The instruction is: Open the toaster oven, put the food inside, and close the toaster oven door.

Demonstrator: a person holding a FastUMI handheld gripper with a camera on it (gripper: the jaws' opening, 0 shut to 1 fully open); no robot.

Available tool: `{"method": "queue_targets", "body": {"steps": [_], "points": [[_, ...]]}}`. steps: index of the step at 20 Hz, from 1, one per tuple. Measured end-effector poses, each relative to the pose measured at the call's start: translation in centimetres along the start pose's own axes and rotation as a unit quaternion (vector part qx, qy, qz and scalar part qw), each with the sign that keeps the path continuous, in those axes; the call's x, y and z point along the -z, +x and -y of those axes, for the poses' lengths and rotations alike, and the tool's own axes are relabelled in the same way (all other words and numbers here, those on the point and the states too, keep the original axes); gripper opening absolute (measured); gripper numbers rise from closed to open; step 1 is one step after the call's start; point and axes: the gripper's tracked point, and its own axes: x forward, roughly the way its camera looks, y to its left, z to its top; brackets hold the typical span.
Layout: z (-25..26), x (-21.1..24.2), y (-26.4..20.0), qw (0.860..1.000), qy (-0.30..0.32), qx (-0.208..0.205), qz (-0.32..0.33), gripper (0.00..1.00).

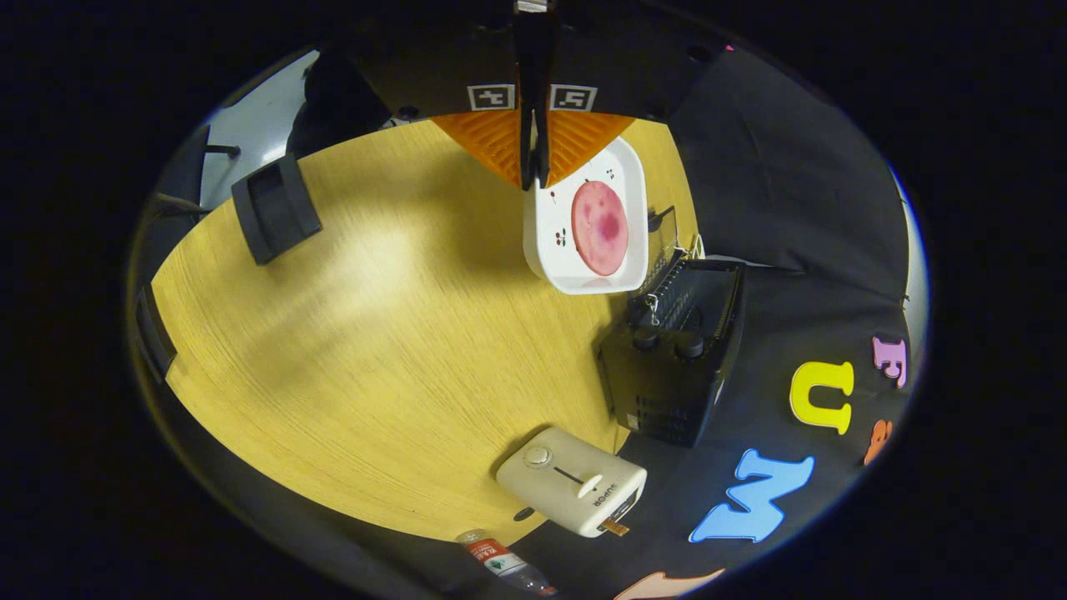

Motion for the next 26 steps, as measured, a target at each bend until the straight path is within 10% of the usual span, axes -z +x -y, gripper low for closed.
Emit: {"method": "queue_targets", "body": {"steps": [10, 26], "points": [[-9.7, 5.1, 2.6, 0.999, -0.014, -0.044, 0.000, 0.01], [-16.0, 0.4, 12.2, 0.993, 0.092, -0.061, 0.052, 0.01]]}}
